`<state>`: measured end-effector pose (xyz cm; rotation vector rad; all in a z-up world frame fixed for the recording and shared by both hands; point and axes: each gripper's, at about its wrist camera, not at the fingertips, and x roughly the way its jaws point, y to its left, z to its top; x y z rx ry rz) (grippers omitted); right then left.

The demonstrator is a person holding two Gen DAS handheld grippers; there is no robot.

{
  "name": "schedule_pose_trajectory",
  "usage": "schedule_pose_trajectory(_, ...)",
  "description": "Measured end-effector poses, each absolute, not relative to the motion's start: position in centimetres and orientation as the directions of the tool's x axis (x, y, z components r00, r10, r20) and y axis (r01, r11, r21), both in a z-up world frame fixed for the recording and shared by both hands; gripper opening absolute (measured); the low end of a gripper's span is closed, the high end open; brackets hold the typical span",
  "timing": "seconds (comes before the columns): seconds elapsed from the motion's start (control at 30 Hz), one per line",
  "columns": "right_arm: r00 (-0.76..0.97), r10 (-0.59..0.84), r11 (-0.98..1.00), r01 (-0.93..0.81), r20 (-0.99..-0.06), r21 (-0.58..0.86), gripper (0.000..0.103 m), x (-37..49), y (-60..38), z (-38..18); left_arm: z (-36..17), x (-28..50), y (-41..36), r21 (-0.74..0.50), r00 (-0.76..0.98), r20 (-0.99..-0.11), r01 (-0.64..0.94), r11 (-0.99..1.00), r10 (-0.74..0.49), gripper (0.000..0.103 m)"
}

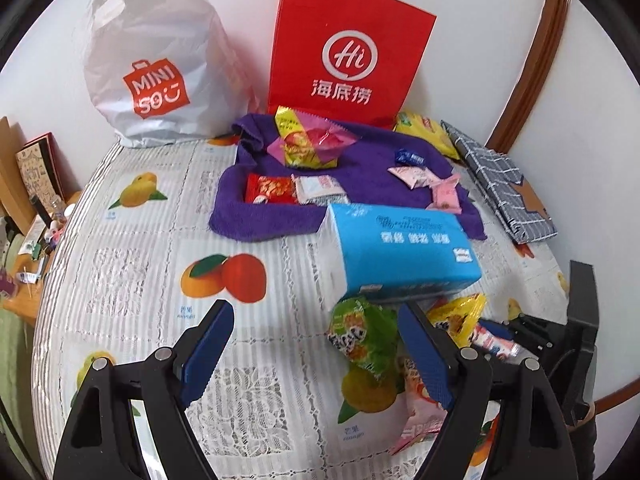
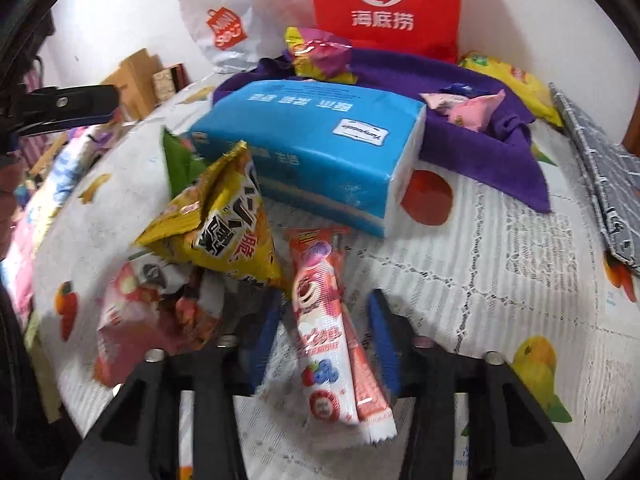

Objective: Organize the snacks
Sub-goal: 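Grasp the pink strawberry-bear stick snack with the right tool, then close the left tool on the green chip bag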

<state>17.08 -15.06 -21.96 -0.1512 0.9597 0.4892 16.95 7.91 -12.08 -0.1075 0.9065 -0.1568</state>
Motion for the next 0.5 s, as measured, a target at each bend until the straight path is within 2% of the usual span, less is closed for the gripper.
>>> schedule_pose_trajectory(0.13, 0.516, 0.322, 0.893, -0.443, -0.794, 0.075, 0.025, 16.7, -15.0, -21.9, -12.9, 16.8, 7.9, -0.154, 0.594, -0.786, 0.081, 0.985, -0.171, 0.083)
schedule_pose_trajectory(0.5, 0.61, 0.202, 0.96, -0.278, -0.767, 0.032, 0.025, 13.8, -20.2, -21.7, -16.4, 18.3, 4.9, -0.157, 0.525, -0.826, 0.133, 0.979, -0.204, 0.083)
